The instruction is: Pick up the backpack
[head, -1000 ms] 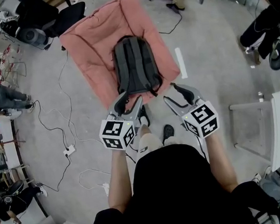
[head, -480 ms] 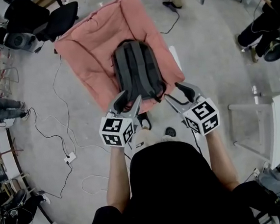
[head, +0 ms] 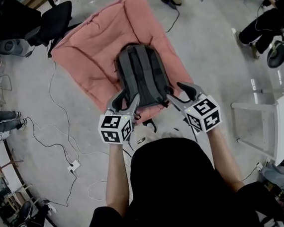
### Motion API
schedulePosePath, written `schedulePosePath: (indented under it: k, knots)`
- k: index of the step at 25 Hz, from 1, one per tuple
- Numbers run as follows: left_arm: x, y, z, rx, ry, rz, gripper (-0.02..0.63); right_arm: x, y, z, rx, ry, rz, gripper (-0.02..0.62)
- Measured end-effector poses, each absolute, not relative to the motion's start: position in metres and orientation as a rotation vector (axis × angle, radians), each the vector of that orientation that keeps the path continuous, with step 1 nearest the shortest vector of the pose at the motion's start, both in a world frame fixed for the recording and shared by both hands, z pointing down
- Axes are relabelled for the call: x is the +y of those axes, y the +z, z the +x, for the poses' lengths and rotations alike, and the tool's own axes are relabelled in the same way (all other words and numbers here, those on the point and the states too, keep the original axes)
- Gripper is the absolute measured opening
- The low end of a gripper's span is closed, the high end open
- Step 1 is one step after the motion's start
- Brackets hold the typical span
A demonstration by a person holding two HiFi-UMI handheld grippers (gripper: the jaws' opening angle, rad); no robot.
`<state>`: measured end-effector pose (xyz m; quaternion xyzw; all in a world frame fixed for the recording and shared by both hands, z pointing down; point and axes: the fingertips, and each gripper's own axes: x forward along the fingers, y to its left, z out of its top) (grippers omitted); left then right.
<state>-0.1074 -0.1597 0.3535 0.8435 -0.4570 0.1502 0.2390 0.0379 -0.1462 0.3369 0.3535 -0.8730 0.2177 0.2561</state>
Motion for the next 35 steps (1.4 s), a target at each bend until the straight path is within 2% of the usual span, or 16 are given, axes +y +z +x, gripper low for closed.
schedulePosePath:
  k: [8, 28, 35]
  knots:
    - [-0.196, 0.397, -0.131, -1.134, 0.462, 2.29, 0.207, -0.184, 0.376, 0.013, -2.267, 0.683, 1.002, 0.215]
    - [-0.245, 0.519, -0.139, -0.965, 0.565, 2.206, 0.209, -0.259, 0.503, 0.017, -2.067, 0.844, 1.02, 0.215]
    - [-0.243, 0.585, -0.149, -0.969, 0.619, 2.104, 0.216, -0.269, 0.556, 0.018, -2.019, 0.9, 1.016, 0.215]
